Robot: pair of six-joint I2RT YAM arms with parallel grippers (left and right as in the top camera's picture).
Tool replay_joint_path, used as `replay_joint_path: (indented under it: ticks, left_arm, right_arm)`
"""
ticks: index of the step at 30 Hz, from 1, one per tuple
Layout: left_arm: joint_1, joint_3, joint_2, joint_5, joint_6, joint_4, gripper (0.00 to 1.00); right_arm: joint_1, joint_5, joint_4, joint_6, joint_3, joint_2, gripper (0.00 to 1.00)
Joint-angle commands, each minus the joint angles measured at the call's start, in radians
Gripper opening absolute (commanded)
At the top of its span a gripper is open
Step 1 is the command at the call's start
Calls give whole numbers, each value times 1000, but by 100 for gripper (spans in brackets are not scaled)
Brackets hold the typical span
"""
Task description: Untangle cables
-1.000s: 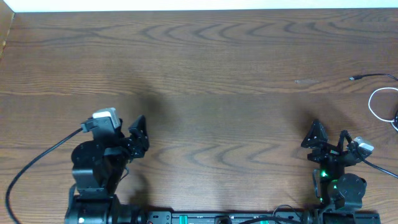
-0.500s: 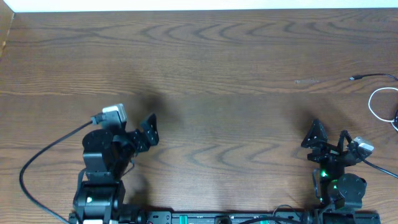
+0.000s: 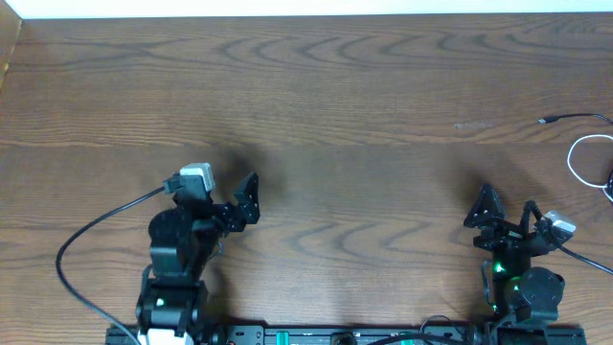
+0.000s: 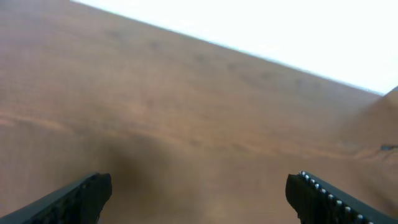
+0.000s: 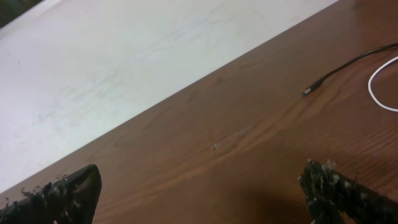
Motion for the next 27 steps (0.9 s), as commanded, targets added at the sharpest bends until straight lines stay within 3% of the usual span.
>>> replay_joint_path:
  ticks: [1, 11, 22, 27]
  left_arm:
    - [-3, -33, -90, -41, 24, 26, 95]
    - [4, -158, -365, -206, 24, 27, 96]
    - [43, -278, -542, -330, 26, 112, 96]
    - [43, -291, -584, -343, 126, 72, 96]
  right_arm:
    - [6, 8, -2, 7, -6, -7, 99]
    - [6, 8, -2, 7, -6, -7, 99]
    - [6, 8, -2, 7, -6, -7, 99]
    - [6, 8, -2, 7, -6, -7, 99]
